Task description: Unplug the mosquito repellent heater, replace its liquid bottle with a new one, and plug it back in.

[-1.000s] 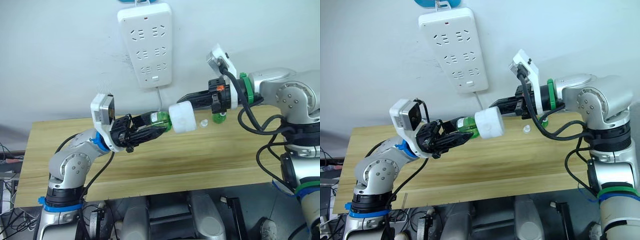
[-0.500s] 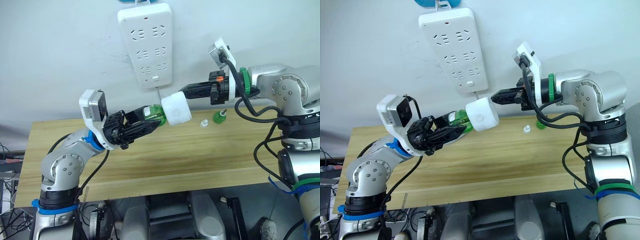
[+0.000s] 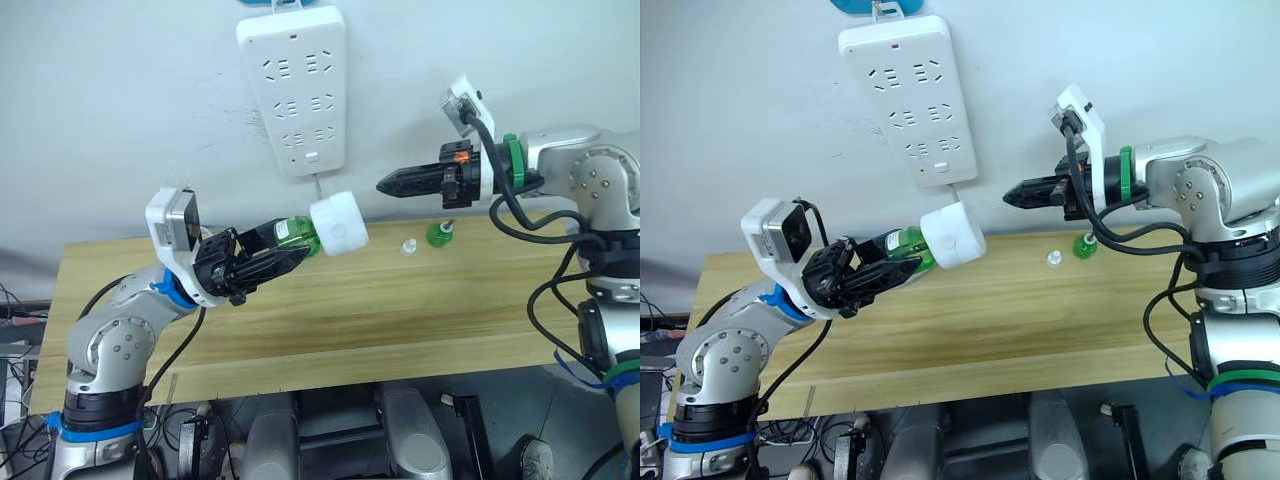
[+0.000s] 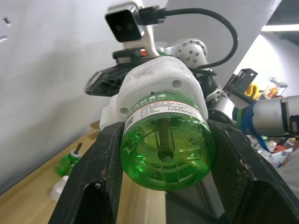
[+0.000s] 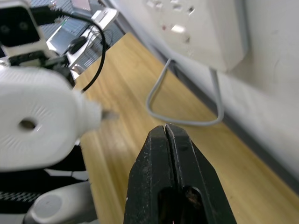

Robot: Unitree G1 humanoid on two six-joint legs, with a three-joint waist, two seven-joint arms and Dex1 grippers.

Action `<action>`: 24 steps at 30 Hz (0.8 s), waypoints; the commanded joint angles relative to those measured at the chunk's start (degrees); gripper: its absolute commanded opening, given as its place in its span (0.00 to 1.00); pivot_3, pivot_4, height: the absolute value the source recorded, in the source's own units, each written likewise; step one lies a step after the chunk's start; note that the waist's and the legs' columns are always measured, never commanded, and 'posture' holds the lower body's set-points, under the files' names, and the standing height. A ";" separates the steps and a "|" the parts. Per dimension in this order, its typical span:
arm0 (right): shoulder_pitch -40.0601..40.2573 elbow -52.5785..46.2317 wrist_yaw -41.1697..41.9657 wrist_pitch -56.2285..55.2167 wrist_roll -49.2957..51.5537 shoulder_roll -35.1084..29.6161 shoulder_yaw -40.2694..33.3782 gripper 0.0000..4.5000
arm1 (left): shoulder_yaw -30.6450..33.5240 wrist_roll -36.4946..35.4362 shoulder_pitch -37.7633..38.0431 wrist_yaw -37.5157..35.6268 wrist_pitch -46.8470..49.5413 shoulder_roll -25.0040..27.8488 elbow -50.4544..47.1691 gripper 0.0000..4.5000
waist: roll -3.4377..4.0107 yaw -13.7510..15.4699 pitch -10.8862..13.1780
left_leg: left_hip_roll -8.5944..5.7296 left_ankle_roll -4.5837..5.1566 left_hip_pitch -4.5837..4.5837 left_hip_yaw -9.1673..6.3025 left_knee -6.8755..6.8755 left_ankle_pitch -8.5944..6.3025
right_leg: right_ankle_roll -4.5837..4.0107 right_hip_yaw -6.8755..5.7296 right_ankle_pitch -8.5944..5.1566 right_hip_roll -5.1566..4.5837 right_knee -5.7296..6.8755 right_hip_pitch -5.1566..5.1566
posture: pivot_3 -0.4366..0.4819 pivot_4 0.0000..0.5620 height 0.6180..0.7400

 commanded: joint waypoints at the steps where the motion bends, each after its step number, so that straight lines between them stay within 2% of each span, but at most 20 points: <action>1: 1.02 -3.65 1.17 2.14 3.04 -1.72 -2.50 0.00 | 1.25 1.32 0.73 -2.15 -3.26 0.84 -2.42 0.50 | 0.00 0.04 0.00 | 0.00 0.00 0.00 0.00 0.00 0.00 | 0.00 0.00 0.00 0.00 0.00 0.00 | 0.27 0.56 0.92; 4: 1.86 -4.48 0.42 5.35 5.44 -1.94 -4.29 0.00 | 1.50 2.66 0.59 -2.28 -5.27 0.58 -1.94 0.50 | 0.00 0.03 0.00 | 0.01 0.01 0.00 0.00 0.00 0.00 | 0.00 -0.01 0.00 0.00 0.01 0.00 | 0.27 0.55 0.92; 7: 2.30 -5.34 0.19 5.67 6.11 -2.31 -4.62 0.14 | 1.30 2.51 0.64 -2.49 -5.44 0.72 -1.63 0.50 | 0.00 0.01 0.00 | 0.00 0.01 0.00 0.01 0.00 -0.01 | 0.00 0.00 0.00 0.00 0.01 0.00 | 0.27 0.56 0.92; 14: 2.16 -3.96 -2.17 2.47 4.39 -0.59 -4.29 0.71 | 2.01 -4.22 0.21 0.85 0.82 0.80 -1.59 0.50 | 0.00 -0.06 0.00 | 0.01 0.02 0.00 0.01 0.01 -0.01 | 0.00 0.00 0.00 0.00 0.02 0.00 | 0.26 0.56 0.92; 17: 3.23 -3.65 -3.32 0.21 2.42 0.16 -2.70 0.95 | 2.56 -9.66 -1.00 4.19 5.41 1.01 -1.35 0.50 | 0.00 -0.05 0.00 | 0.01 0.02 0.00 0.01 0.01 -0.01 | 0.00 0.00 0.00 0.00 0.02 0.00 | 0.26 0.56 0.92; 18: 3.46 -3.26 -4.03 -0.55 1.61 0.72 -2.32 0.99 | 2.63 -10.86 -1.26 4.78 6.60 1.27 -1.33 0.50 | 0.00 -0.06 -0.01 | 0.01 0.01 0.00 0.01 0.01 0.00 | 0.00 0.00 0.00 0.00 0.02 0.00 | 0.26 0.56 0.92; 24: 3.93 -1.94 -5.43 -2.77 -0.73 2.35 -1.39 0.99 | 2.88 -12.88 -1.58 5.64 8.76 2.09 -1.65 0.50 | 0.00 -0.09 -0.01 | 0.01 -0.02 0.01 0.01 0.02 0.01 | 0.00 0.00 0.00 0.00 0.05 -0.01 | 0.27 0.56 0.92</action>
